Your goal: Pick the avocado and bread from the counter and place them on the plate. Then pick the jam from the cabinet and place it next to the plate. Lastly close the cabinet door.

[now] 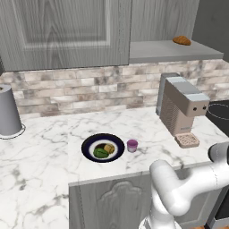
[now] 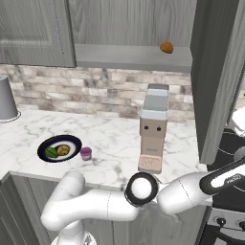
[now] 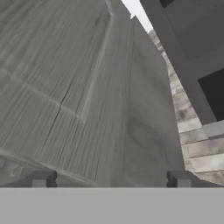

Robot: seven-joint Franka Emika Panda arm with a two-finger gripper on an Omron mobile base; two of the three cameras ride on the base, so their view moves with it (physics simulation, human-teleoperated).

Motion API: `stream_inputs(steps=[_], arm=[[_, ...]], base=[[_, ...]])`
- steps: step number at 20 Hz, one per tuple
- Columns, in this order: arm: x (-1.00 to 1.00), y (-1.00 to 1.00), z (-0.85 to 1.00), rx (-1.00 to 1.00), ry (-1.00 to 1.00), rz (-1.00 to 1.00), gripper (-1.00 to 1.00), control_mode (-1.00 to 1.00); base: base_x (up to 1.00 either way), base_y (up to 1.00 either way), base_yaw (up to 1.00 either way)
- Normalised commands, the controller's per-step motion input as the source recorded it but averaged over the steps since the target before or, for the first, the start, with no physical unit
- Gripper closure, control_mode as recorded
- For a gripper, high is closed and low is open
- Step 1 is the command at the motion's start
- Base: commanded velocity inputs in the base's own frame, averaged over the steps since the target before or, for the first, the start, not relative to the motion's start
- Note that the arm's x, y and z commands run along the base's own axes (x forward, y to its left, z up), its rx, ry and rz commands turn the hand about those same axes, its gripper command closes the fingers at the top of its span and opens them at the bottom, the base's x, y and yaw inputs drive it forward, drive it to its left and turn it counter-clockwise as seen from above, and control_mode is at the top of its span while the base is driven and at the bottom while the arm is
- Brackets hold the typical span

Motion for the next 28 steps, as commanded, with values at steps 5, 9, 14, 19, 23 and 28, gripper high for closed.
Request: stream_inputs(steps=[5,9,14,19,23,28], arm=[[-0.22,0.96,0.62,-0.23,-0.18,-0.06,-1.00,-1.00],[-0.41,1.00,0.47,-0.39,-0.32,-0.10,-1.00,-1.00],[-0.26,1.00,0.34,-0.46,-0.46,-0.07,-1.00,-1.00],[0.00,1.00,0.47,-0.43,-0.44,-0.04,-1.00,-1.00],[0.13,1.00,0.54,-0.44,-0.32,-0.02,-1.00,-1.00],[0.60,1.00,-0.14,-0.55,-0.21,0.00,-1.00,-1.00]], base=[[0.00,0.00,0.00],[0.00,0.00,0.00],[0.00,0.00,0.00],[0.00,0.00,0.00],[0.00,0.00,0.00],[0.00,0.00,0.00]])
